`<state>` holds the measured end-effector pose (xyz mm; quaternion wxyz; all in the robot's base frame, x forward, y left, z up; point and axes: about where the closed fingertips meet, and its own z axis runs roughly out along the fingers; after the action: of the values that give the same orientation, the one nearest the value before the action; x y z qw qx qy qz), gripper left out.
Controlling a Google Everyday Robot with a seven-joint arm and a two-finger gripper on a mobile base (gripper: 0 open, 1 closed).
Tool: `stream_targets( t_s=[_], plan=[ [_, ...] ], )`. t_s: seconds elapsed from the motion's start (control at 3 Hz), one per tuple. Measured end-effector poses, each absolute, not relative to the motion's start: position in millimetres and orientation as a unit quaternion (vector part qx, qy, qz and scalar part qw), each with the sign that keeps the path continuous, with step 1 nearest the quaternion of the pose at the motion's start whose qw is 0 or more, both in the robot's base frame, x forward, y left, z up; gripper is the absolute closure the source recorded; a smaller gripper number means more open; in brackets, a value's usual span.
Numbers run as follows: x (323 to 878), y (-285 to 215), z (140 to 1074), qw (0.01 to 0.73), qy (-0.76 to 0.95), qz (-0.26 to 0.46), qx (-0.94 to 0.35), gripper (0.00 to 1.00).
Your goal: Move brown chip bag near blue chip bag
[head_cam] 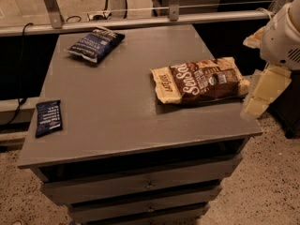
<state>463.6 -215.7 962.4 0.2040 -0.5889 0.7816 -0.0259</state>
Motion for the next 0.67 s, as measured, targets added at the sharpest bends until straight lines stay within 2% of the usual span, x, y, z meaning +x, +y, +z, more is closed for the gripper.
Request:
stream_targets(
  t_s=[0.33,0.67],
  plan=[
    [480.2,-206.8,942.1,0.221,0.783,-0.014,-0.582,0.00],
    [490.7,-200.1,924.3,0.229,0.792,-0.007,-0.566,0.18]
  ],
)
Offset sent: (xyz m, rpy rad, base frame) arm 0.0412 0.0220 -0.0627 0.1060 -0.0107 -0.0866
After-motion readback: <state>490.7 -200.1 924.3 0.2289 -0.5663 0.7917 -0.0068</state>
